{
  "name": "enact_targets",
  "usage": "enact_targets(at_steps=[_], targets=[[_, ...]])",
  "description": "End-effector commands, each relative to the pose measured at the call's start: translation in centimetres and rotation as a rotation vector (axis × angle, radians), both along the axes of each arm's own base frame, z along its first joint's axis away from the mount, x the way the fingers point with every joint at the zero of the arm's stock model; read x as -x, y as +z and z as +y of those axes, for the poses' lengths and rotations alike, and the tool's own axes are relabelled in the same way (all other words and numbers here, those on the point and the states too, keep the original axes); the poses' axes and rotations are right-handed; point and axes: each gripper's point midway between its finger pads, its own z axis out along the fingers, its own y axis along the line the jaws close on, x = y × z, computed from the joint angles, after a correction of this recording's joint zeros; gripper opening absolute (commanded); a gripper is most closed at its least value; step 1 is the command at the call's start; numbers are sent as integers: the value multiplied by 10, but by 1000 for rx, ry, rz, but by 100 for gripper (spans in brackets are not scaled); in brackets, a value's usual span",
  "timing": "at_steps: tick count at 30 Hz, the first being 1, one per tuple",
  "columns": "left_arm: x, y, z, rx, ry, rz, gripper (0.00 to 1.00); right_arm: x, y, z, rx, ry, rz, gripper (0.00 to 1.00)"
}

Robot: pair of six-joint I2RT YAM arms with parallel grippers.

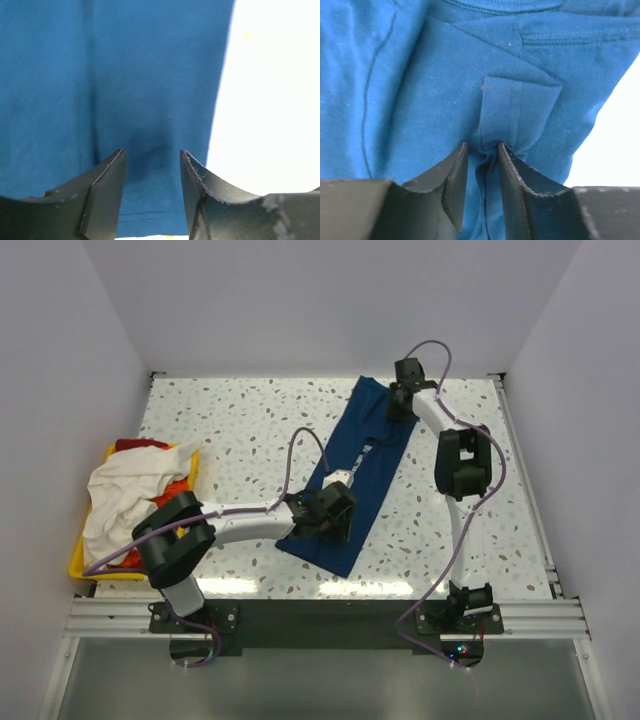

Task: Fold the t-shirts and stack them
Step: Fold the tshirt

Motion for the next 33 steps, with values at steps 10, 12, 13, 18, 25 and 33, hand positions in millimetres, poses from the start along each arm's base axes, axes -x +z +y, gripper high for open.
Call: enact_targets(at_steps=[10,12,13,18,25,33], targets=[[-80,80,-2,127,78,-115,57,-23,-4,80,18,309,-24,65],[-82,72,16,120,111,-98,57,-29,19,83,3,308,-67,78],[-87,70,26,111,136,-104,57,-30,43,85,-10,300,-104,83],[-88,62,56,65,201,-120,57,-19,117,79,-32,226,-185,95],[-88,37,92,28,287,-97,56,47,164,67,-89,127,-223,85],[-79,27,99,25,270,-76,54,124,92,94,-111,177,-73,58]])
